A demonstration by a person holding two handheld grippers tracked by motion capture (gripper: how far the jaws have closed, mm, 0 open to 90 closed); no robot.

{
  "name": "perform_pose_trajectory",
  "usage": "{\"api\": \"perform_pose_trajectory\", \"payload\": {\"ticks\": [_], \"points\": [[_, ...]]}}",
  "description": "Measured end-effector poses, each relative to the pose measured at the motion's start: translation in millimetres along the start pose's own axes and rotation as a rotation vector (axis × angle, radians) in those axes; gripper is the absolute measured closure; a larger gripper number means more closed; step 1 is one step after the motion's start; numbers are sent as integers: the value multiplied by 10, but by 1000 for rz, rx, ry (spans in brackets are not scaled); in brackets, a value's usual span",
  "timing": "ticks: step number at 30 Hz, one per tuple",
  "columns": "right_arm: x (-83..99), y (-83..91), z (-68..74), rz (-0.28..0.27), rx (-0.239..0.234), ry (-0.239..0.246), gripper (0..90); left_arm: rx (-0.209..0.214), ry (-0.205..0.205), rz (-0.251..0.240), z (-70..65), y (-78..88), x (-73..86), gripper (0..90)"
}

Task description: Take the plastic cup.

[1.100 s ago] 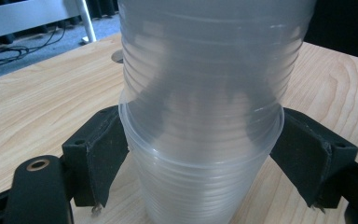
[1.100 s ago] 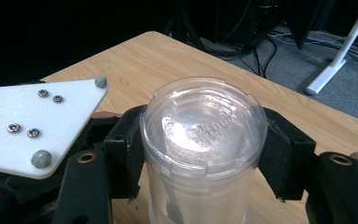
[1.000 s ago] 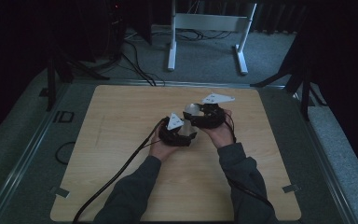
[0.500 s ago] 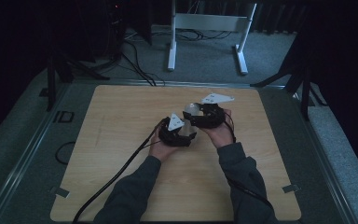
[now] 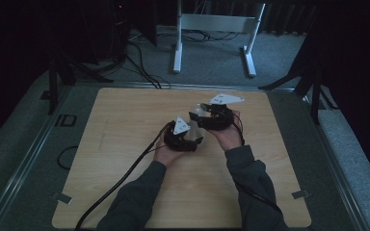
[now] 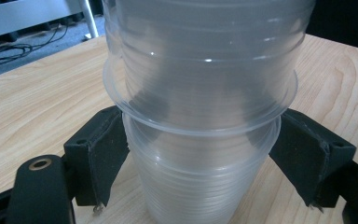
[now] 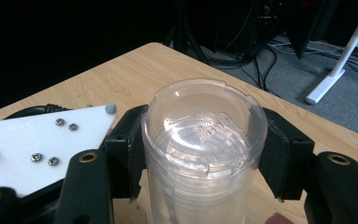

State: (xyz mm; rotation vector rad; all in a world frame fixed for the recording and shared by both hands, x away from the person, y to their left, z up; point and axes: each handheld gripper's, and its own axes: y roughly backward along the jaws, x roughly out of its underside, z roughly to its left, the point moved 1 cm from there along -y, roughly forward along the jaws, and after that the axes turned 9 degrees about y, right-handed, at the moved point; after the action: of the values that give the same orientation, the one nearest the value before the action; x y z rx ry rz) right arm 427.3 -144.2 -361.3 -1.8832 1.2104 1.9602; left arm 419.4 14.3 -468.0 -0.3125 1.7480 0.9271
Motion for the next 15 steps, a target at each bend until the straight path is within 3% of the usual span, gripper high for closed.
{"api": "perform_pose_trajectory", "payload": {"ticks": [15], "points": [[-91, 37, 0, -11, -2, 5, 405, 5, 5, 6, 15, 27, -9, 202]]}}
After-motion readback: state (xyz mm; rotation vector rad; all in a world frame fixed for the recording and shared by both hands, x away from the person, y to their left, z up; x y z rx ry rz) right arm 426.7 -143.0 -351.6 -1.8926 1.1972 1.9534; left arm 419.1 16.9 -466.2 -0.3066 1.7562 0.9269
